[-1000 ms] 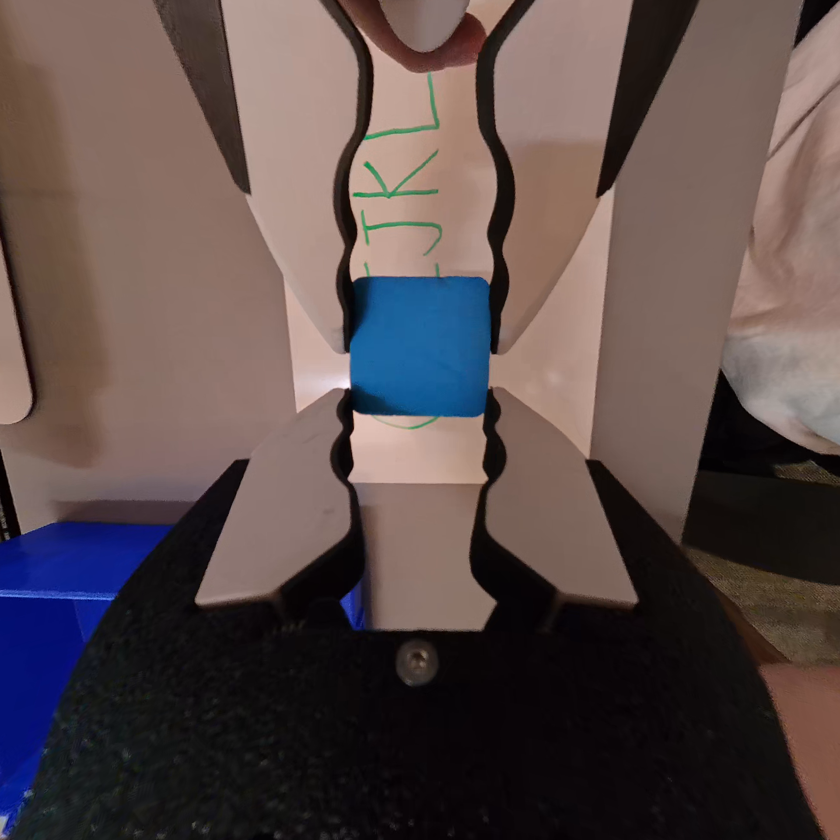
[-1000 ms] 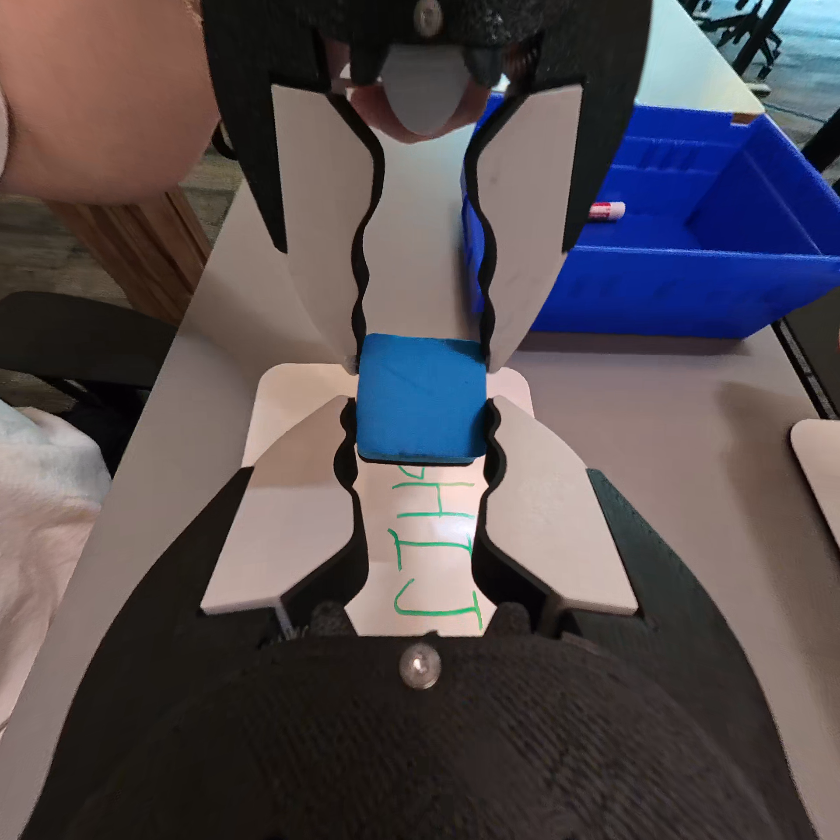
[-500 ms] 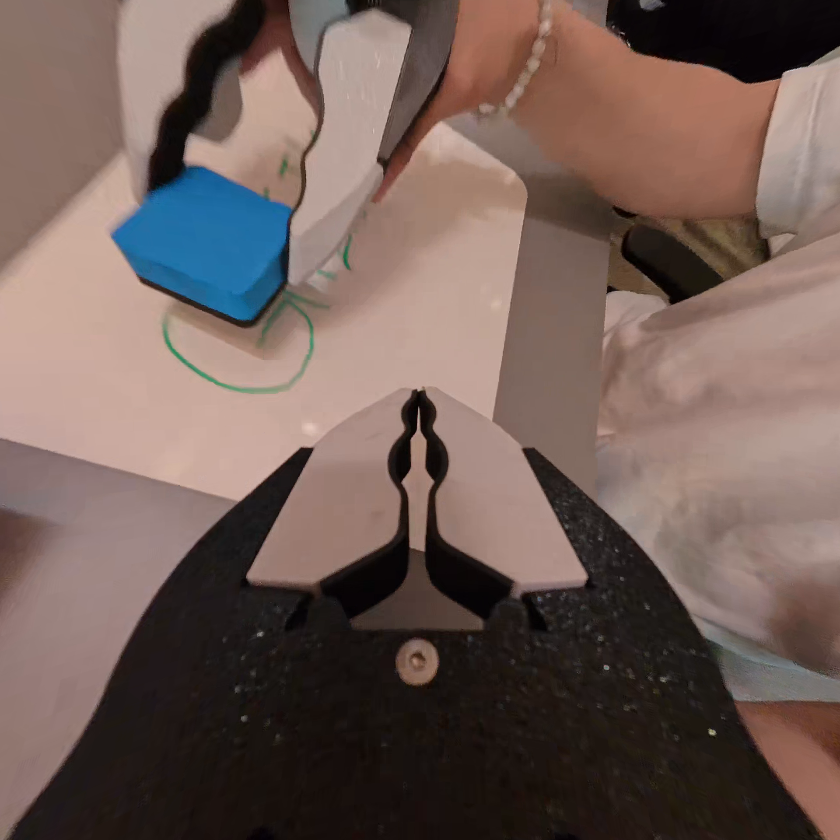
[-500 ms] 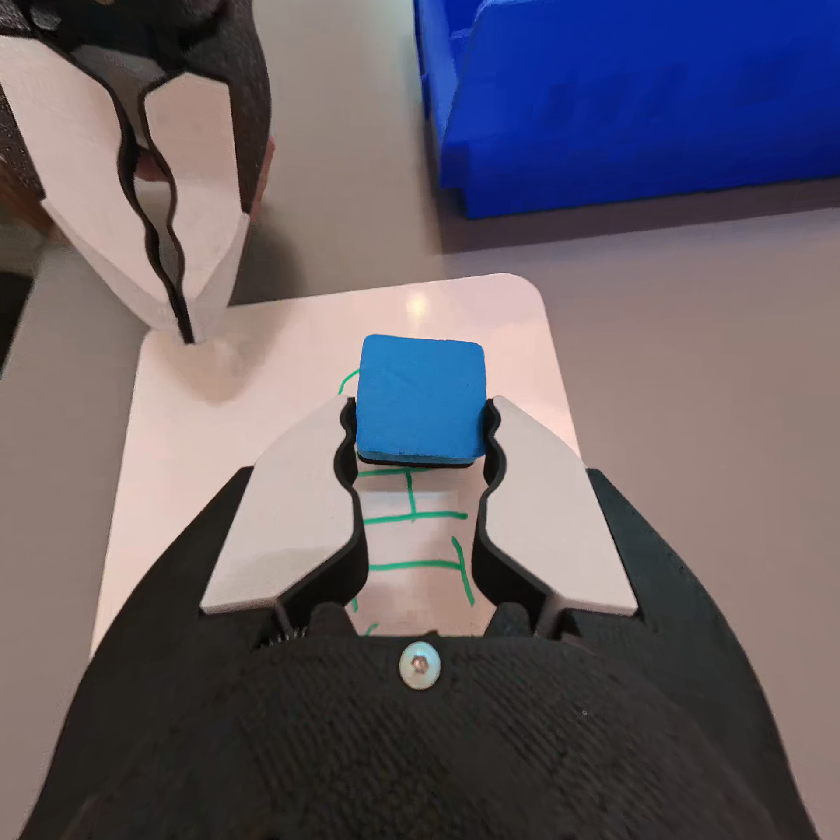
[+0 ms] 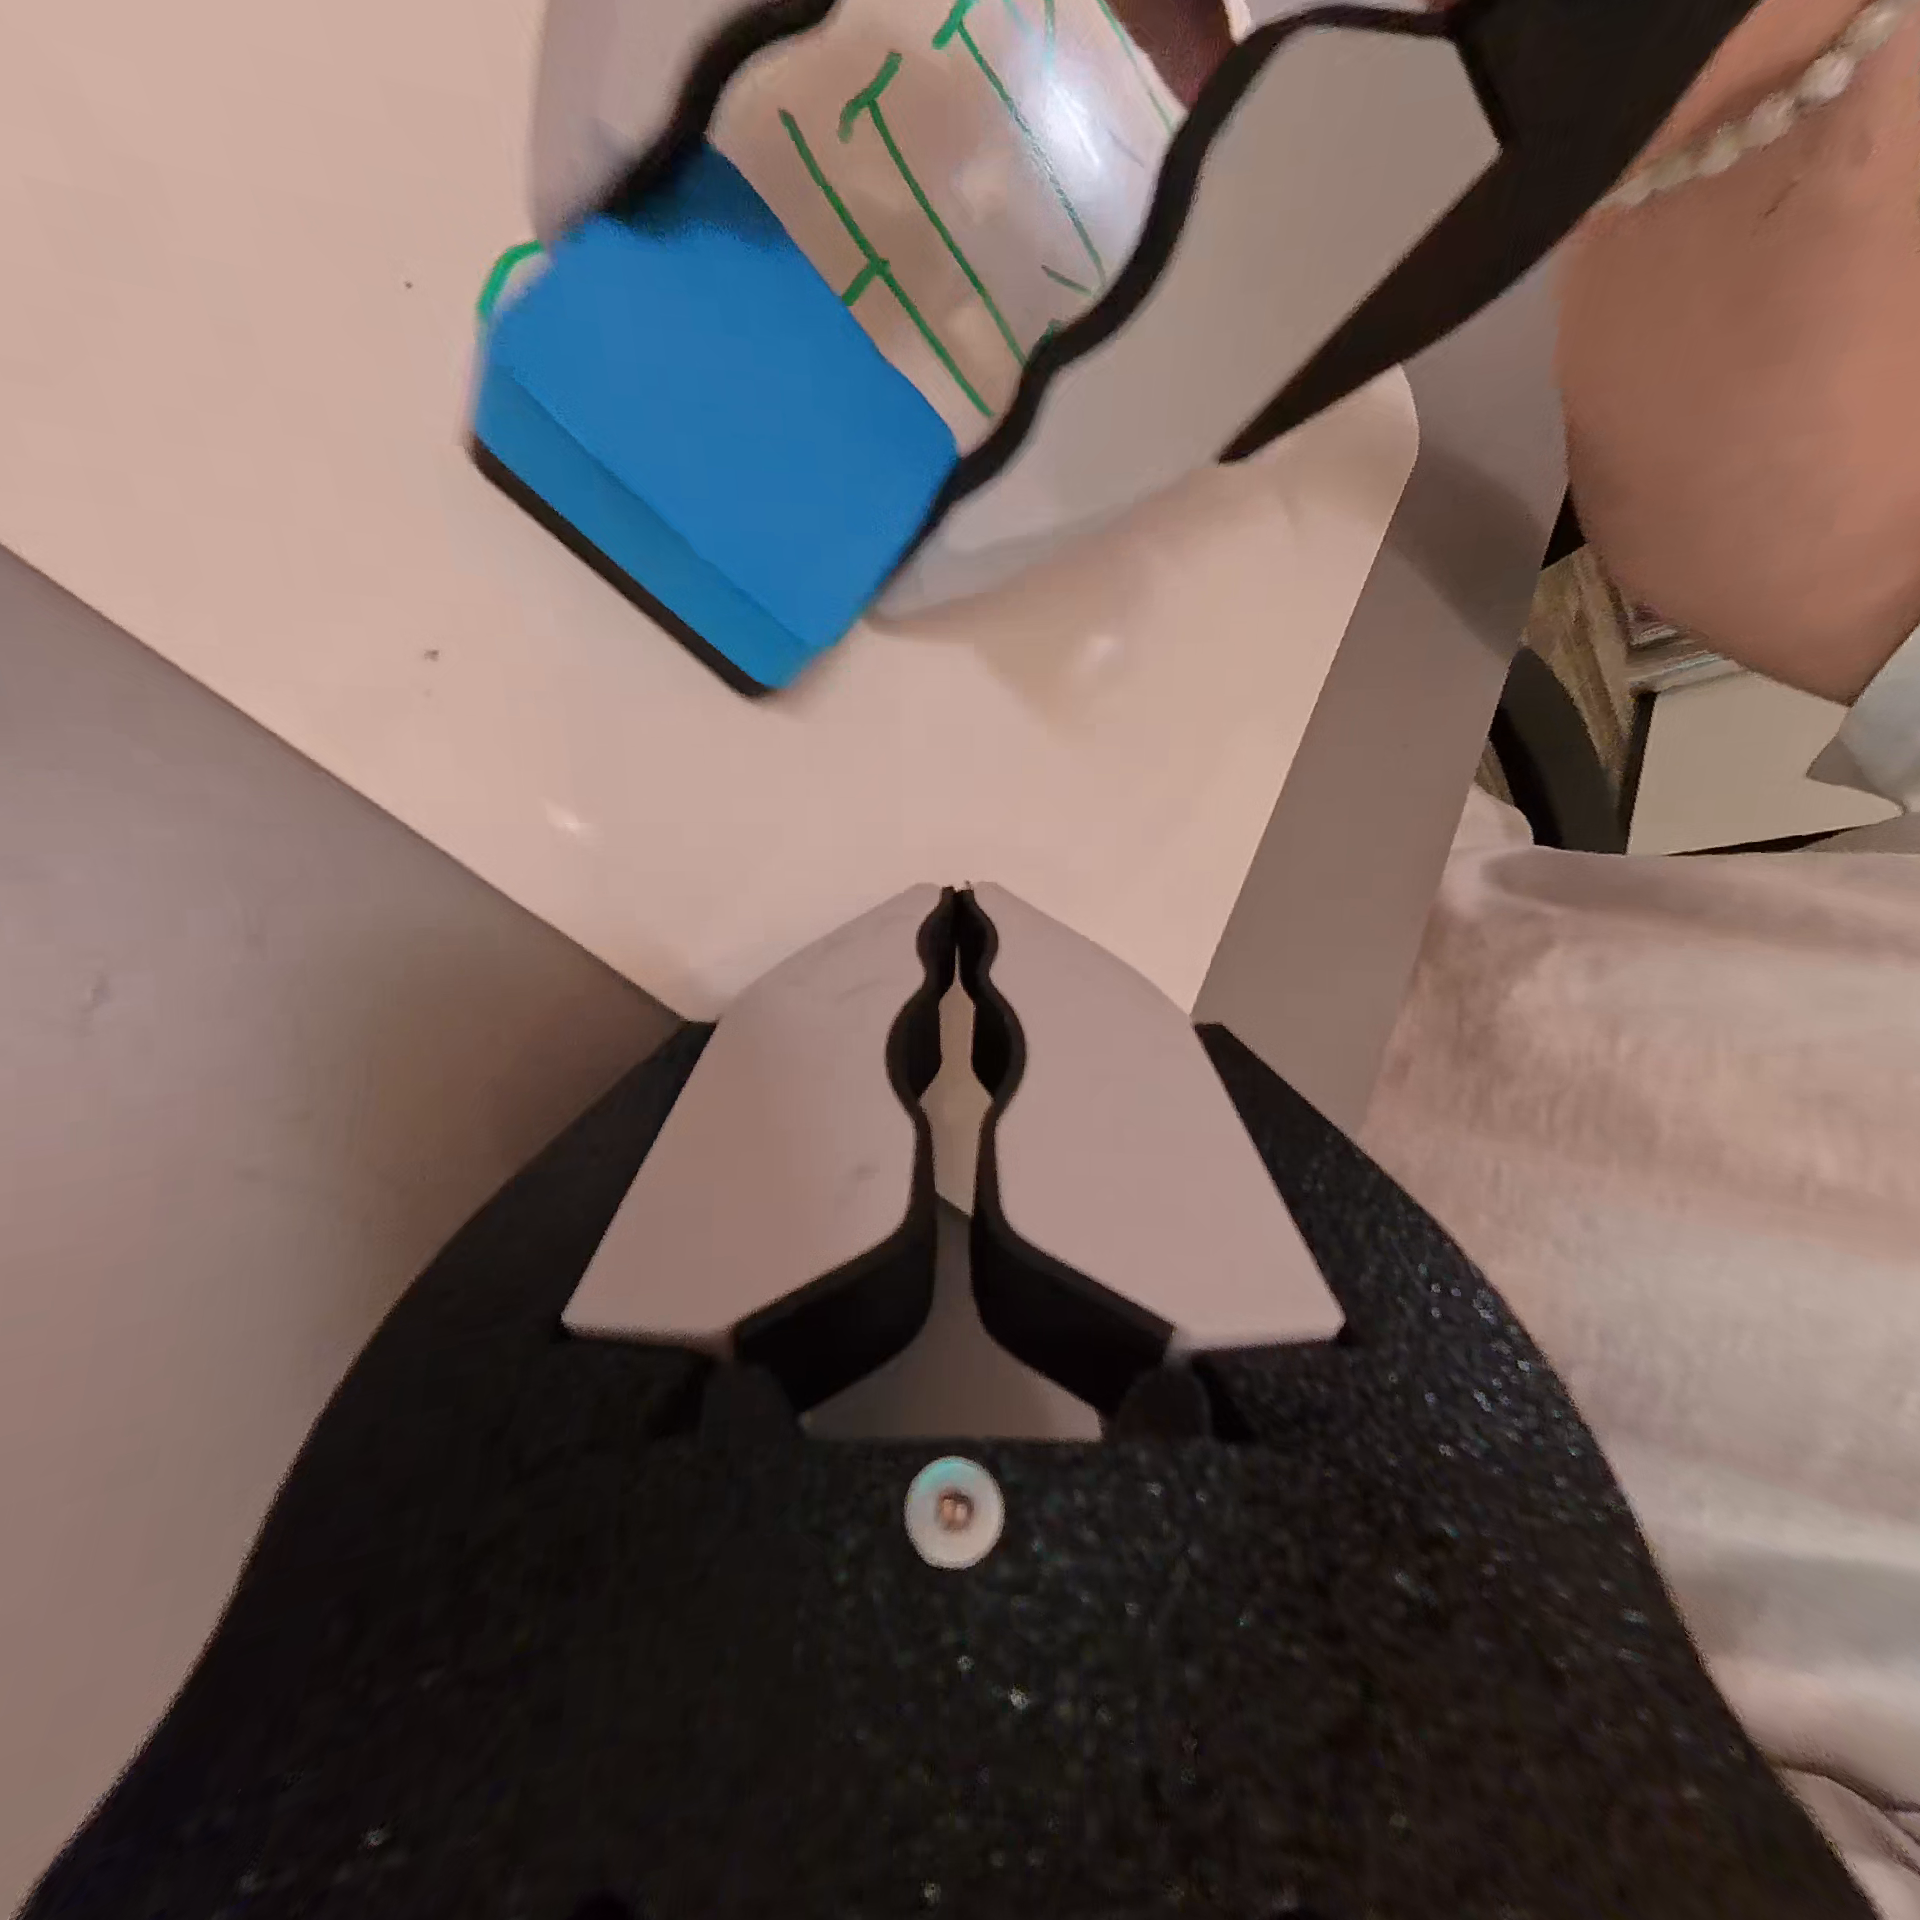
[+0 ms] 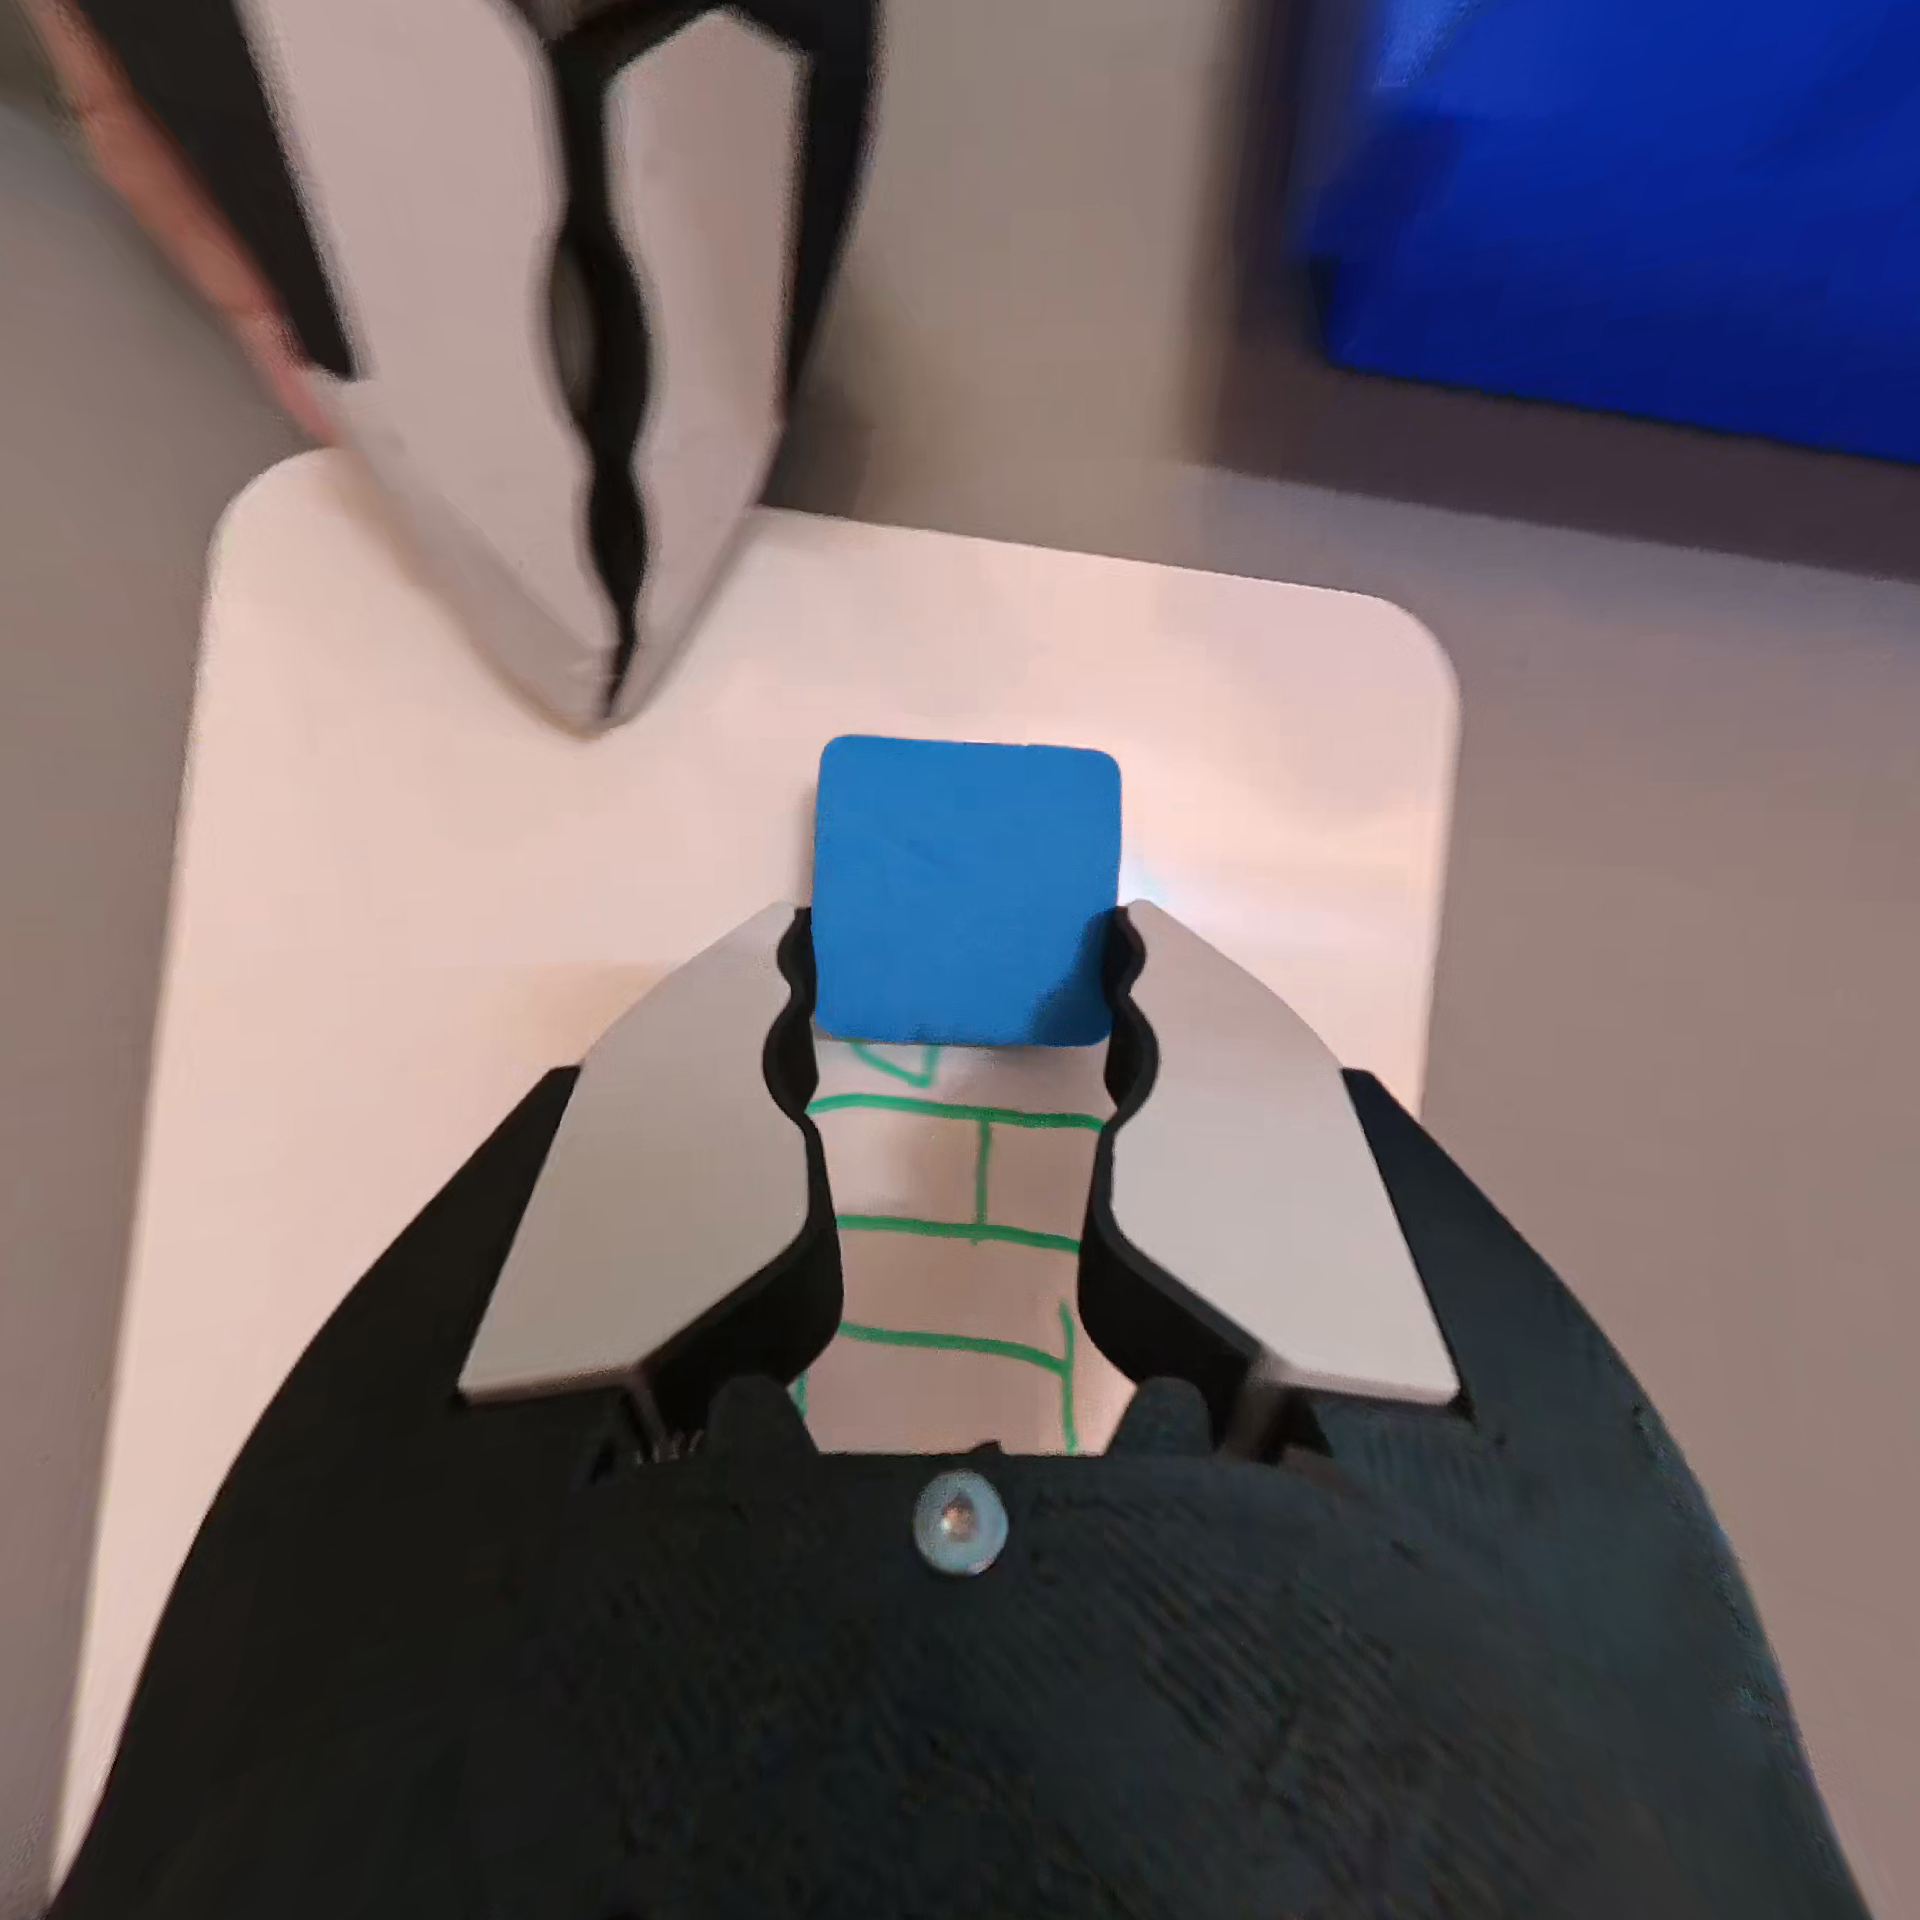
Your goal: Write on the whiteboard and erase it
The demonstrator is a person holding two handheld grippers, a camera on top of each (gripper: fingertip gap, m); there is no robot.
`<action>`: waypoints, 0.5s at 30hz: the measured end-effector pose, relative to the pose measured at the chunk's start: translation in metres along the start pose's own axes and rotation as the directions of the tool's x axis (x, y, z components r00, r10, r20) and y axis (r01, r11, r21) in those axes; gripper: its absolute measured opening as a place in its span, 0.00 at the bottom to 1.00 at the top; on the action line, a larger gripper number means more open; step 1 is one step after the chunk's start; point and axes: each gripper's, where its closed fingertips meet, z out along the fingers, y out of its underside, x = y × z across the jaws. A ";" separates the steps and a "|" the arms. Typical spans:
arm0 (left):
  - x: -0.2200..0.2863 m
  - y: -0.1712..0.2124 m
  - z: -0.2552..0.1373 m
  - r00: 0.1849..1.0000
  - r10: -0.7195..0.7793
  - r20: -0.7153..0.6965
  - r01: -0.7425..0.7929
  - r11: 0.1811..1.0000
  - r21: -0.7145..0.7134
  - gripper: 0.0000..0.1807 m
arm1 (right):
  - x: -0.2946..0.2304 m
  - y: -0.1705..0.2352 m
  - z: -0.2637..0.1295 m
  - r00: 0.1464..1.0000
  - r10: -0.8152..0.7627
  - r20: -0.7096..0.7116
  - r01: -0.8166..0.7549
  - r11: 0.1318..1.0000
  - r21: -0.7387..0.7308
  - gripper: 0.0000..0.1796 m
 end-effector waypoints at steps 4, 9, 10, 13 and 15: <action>0.000 -0.001 0.002 0.999 0.026 0.025 -0.026 1.000 -0.004 0.00 | -0.014 0.005 -0.002 0.991 -0.130 0.015 0.131 0.985 -0.110 0.30; 0.001 -0.002 0.003 1.000 0.017 -0.005 -0.017 1.000 -0.007 0.00 | 0.031 0.010 -0.004 0.996 0.081 -0.037 -0.083 0.995 -0.060 0.30; 0.001 -0.002 0.003 1.000 0.013 -0.008 -0.013 1.000 -0.006 0.00 | 0.021 0.009 -0.003 1.000 0.010 -0.008 -0.011 0.997 -0.080 0.30; 0.002 -0.002 0.003 1.000 0.011 -0.017 -0.011 1.000 -0.009 0.00 | 0.000 0.007 -0.002 0.993 -0.118 0.021 0.119 0.980 -0.157 0.30; 0.002 -0.002 0.003 1.000 0.010 -0.028 -0.010 1.000 -0.018 0.00 | 0.018 0.007 0.000 0.999 -0.025 -0.026 0.021 0.991 -0.131 0.30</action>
